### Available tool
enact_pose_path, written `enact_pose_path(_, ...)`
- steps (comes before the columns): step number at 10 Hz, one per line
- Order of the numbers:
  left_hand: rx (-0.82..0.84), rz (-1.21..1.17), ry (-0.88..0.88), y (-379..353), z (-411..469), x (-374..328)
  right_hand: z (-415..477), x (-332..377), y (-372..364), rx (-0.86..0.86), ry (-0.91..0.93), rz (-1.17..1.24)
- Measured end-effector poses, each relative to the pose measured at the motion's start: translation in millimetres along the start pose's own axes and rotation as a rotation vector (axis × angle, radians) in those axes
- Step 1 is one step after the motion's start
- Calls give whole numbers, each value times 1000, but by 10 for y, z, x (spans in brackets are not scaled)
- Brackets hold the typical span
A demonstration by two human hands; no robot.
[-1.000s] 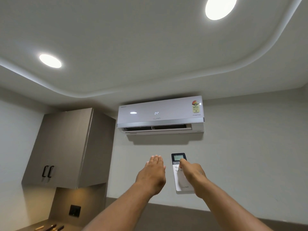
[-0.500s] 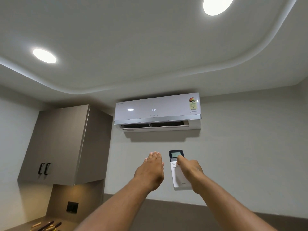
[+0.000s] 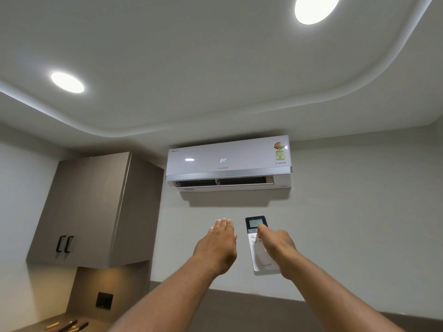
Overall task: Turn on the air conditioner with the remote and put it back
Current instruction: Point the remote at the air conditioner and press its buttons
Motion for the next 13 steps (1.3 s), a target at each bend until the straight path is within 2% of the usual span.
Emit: enact_pose_path(13,23,-6,-2,-210,178,10,114,-142,-47,-12,-13,-29)
Point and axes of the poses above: each hand's wrist, its own z-axis towards the middle knuckle, its own y-axis out of the back of the hand, x = y × z, the point moved 8 cm from there along z, towards the middle knuckle, and after that the axes turned 15 degrees about x, right-handed, at the moved point
